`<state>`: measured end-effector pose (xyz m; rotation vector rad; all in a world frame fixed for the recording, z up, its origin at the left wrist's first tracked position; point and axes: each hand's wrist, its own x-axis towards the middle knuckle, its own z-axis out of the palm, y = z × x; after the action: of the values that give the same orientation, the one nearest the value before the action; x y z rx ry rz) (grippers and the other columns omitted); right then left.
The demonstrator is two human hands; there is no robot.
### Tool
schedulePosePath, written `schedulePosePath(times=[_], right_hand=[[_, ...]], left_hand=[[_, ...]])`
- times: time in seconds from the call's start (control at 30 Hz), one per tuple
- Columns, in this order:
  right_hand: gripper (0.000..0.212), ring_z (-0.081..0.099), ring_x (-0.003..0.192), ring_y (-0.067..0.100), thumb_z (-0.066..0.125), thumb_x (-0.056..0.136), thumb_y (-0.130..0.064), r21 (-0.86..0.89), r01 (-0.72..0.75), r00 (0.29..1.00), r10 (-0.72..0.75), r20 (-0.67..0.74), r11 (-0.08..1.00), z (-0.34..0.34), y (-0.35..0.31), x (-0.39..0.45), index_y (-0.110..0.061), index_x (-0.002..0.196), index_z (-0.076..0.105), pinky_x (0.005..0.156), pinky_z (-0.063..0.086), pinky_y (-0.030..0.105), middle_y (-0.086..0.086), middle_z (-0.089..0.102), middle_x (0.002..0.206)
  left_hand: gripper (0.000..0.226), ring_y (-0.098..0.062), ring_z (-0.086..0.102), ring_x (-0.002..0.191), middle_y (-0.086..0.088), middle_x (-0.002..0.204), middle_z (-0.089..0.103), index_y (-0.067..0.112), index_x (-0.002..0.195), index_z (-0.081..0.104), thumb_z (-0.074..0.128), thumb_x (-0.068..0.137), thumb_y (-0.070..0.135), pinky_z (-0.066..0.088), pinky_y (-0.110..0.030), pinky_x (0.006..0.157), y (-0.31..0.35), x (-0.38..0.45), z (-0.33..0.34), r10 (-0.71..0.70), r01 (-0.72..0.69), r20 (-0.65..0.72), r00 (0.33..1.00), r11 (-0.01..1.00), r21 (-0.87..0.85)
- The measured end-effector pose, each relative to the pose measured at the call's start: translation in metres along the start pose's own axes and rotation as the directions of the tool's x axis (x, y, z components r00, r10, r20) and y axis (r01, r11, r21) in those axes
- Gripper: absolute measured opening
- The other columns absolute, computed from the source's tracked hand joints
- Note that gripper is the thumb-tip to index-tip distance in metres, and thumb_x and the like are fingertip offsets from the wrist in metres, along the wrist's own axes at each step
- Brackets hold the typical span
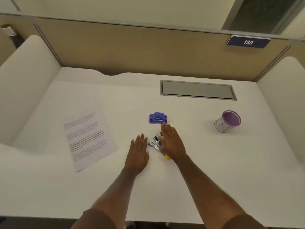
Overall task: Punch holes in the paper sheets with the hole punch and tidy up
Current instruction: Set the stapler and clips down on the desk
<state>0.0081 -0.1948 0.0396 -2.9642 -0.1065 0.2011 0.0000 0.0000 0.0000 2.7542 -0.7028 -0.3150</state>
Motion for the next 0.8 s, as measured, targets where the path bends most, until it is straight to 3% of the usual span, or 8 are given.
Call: schedulePosePath(times=[0.17, 0.47, 0.63, 0.8], right_hand=[[0.06, 0.004, 0.156, 0.023, 0.025, 0.108, -0.038, 0.038, -0.011, 0.997, 0.008, 0.075, 0.999, 0.037, -0.014, -0.004, -0.012, 0.159, 0.007, 0.126, 0.002, 0.037, 0.006, 0.004, 0.168], [0.062, 0.003, 0.156, 0.026, 0.026, 0.106, -0.048, 0.073, -0.094, 0.995, 0.092, 0.035, 0.993, 0.062, -0.025, 0.006, -0.022, 0.16, 0.01, 0.126, 0.009, 0.047, 0.007, 0.005, 0.168], [0.058, 0.015, 0.154, 0.029, 0.031, 0.107, -0.039, 0.092, -0.044, 0.999, 0.046, -0.023, 0.995, 0.063, -0.011, -0.004, -0.011, 0.157, 0.025, 0.125, 0.016, 0.044, 0.014, 0.022, 0.164], [0.056, 0.019, 0.153, 0.029, 0.036, 0.107, -0.033, 0.129, -0.018, 0.996, 0.029, -0.082, 0.991, 0.052, 0.02, -0.019, -0.004, 0.155, 0.027, 0.125, 0.019, 0.041, 0.016, 0.026, 0.162]], left_hand=[[0.064, -0.03, -0.004, 0.157, -0.012, 0.169, 0.0, 0.008, 0.16, 0.012, 0.033, 0.101, 0.024, 0.001, -0.051, 0.128, 0.003, 0.001, 0.022, -0.048, 0.049, -0.032, 0.998, 0.998, 0.038], [0.065, -0.03, 0.009, 0.157, -0.013, 0.169, 0.014, 0.008, 0.159, 0.022, 0.033, 0.098, 0.031, 0.015, -0.055, 0.126, -0.006, 0.002, 0.036, -0.006, 0.007, -0.096, 0.995, 1.0, 0.008], [0.067, -0.028, 0.005, 0.158, -0.012, 0.17, 0.01, 0.009, 0.159, 0.019, 0.032, 0.098, 0.032, 0.013, -0.054, 0.126, -0.007, 0.002, 0.037, -0.009, 0.01, -0.08, 0.997, 1.0, 0.017], [0.067, -0.028, 0.006, 0.158, -0.012, 0.17, 0.009, 0.009, 0.16, 0.018, 0.03, 0.098, 0.032, 0.012, -0.054, 0.127, -0.007, 0.002, 0.038, -0.011, 0.013, -0.093, 0.996, 1.0, 0.022]])
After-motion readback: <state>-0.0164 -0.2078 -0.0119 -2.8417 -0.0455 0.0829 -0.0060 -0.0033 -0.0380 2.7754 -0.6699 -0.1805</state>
